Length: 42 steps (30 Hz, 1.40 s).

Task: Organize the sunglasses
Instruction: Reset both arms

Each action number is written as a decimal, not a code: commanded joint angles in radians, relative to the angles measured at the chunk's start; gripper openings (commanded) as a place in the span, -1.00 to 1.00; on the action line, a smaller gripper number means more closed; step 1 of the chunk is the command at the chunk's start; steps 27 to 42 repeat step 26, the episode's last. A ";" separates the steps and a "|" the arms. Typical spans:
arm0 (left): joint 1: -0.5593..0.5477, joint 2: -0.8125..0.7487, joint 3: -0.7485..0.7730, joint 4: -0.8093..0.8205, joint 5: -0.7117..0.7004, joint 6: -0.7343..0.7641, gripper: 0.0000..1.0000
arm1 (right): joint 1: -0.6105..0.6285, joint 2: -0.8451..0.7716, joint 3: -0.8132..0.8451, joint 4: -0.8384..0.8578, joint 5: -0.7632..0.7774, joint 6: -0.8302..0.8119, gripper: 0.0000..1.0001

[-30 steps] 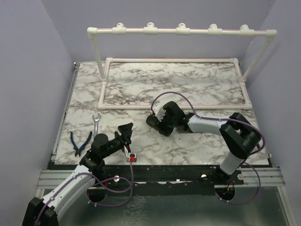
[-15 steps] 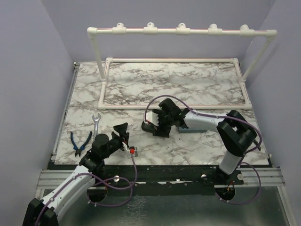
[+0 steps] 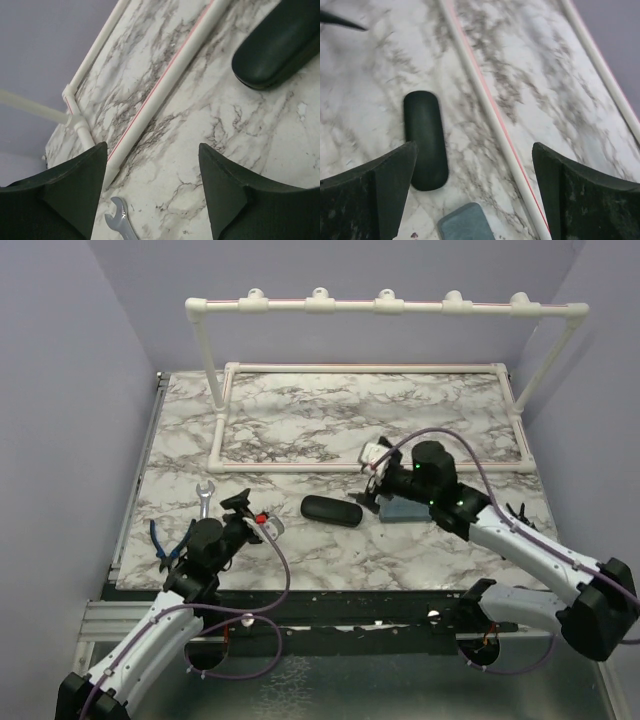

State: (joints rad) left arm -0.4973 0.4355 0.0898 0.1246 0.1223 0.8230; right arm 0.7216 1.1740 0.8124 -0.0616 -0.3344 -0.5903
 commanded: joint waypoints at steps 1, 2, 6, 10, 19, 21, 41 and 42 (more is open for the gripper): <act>0.072 -0.049 0.044 0.010 -0.073 -0.276 0.53 | -0.192 -0.091 -0.076 0.125 0.244 0.483 1.00; 0.087 -0.049 0.041 0.040 -0.108 -0.299 0.60 | -0.271 -0.101 -0.090 0.096 0.288 0.563 1.00; 0.143 -0.031 0.045 0.074 -0.195 -0.341 0.85 | -0.539 -0.154 -0.178 -0.006 0.301 0.825 1.00; 0.250 -0.043 0.120 -0.044 -0.230 -0.389 0.98 | -0.579 -0.306 -0.296 0.018 0.478 0.890 1.00; 0.372 -0.035 0.344 -0.306 -0.155 -0.740 0.98 | -0.579 -0.457 -0.399 -0.046 0.747 1.168 1.00; 0.392 -0.045 0.324 -0.280 -0.150 -0.831 0.98 | -0.579 -0.459 -0.406 -0.047 0.751 1.183 1.00; 0.438 -0.070 0.232 -0.223 -0.189 -0.927 0.98 | -0.579 -0.440 -0.407 -0.032 0.746 1.224 1.00; 0.438 -0.070 0.232 -0.223 -0.189 -0.927 0.98 | -0.579 -0.440 -0.407 -0.032 0.746 1.224 1.00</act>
